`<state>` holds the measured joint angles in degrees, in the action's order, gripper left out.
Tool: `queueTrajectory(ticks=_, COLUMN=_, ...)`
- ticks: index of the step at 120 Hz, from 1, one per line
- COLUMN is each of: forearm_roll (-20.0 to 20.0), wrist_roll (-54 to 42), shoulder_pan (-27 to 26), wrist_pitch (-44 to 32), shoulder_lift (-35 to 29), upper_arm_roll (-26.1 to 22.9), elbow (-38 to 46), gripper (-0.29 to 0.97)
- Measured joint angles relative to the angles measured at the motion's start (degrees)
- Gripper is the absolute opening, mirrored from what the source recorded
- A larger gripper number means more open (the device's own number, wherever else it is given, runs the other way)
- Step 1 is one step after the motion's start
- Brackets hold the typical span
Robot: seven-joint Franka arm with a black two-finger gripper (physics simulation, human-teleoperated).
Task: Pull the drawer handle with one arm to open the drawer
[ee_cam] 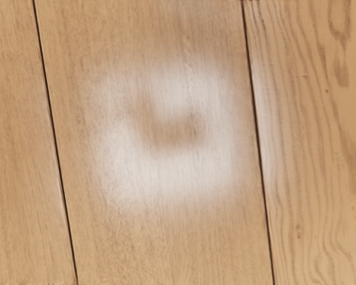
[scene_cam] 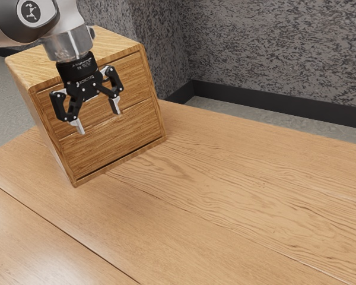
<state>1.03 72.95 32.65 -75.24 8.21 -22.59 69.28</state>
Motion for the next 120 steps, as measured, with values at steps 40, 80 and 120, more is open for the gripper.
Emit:
queueTrajectory(ticks=40, forearm_roll=0.02, wrist_roll=3.54, shoulder_pan=0.01, wrist_pitch=0.01, shoulder_lift=-0.02, upper_arm_roll=0.01, elbow=-0.02, gripper=0.68)
queueTrajectory(ticks=80, forearm_roll=1.99, wrist_roll=-8.41, shoulder_pan=-0.99, wrist_pitch=-6.24, shoulder_lift=-3.73, upper_arm_roll=-5.59, elbow=-6.51, gripper=0.68)
queueTrajectory(ticks=120, forearm_roll=3.96, wrist_roll=-35.7, shoulder_pan=0.1, wrist_pitch=-4.42, shoulder_lift=-6.73, upper_arm_roll=-8.81, elbow=-3.63, gripper=0.68)
